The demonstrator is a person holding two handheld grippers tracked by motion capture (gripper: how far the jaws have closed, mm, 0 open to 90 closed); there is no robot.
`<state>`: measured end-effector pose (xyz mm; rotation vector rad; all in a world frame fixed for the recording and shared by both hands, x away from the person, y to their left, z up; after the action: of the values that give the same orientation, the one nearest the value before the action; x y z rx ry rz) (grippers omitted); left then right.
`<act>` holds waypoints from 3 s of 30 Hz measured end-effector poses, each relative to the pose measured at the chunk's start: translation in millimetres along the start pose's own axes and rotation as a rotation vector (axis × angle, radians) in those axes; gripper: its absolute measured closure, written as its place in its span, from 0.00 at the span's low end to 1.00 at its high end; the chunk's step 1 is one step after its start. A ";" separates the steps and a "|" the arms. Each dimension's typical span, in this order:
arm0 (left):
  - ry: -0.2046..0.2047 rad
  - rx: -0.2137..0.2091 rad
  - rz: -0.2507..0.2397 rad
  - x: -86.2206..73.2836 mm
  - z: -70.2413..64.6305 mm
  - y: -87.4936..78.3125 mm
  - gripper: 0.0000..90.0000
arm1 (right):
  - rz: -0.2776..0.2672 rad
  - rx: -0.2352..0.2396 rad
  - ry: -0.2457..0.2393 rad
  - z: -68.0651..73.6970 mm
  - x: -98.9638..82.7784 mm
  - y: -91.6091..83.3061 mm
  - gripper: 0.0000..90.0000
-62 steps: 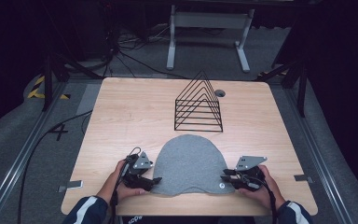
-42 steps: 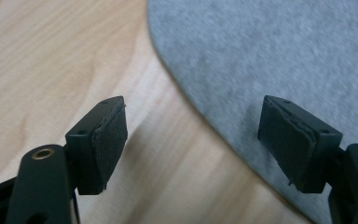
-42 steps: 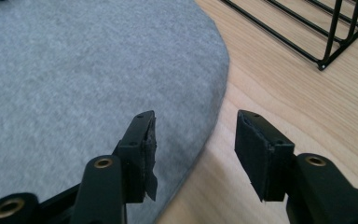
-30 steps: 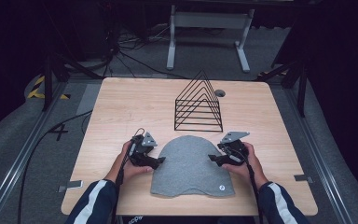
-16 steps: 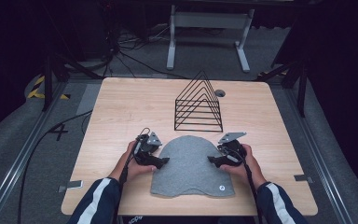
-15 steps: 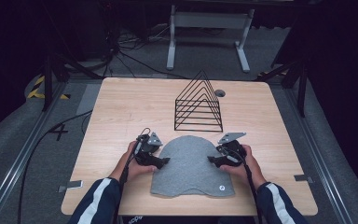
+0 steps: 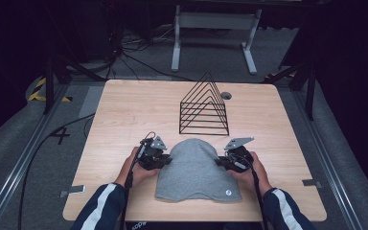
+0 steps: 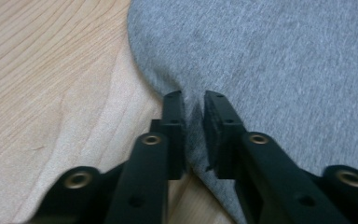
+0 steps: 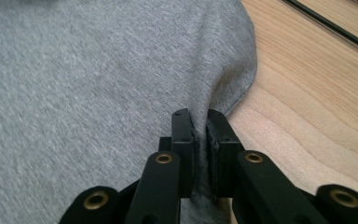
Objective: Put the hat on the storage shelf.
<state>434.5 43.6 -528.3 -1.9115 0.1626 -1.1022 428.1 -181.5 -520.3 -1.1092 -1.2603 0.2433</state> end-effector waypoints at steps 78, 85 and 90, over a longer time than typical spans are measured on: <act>0.190 0.223 -0.441 283.6 -8.9 -182.7 0.97 | -0.385 -0.420 -0.124 -127.7 214.1 -217.7 0.94; 0.169 0.218 -0.424 289.5 -0.1 -168.6 0.97 | -0.381 -0.402 -0.097 -142.2 216.1 -204.9 0.94; 0.126 0.217 -0.419 286.2 13.4 -154.1 0.97 | -0.373 -0.398 -0.086 -152.6 210.5 -193.4 0.94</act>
<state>568.9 -0.3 -235.3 -1.7216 -0.2915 -1.4538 553.3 -213.1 -223.1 -1.1782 -1.6090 -0.2546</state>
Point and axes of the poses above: each handheld gripper's, and its own axes: y roughly forward along the jaws, x roughly out of its top, z roughly to its left, the point moved 9 cm from there along y, roughly forward along the jaws, and after that the axes turned 12 degrees about -y, right-handed, at the moved point
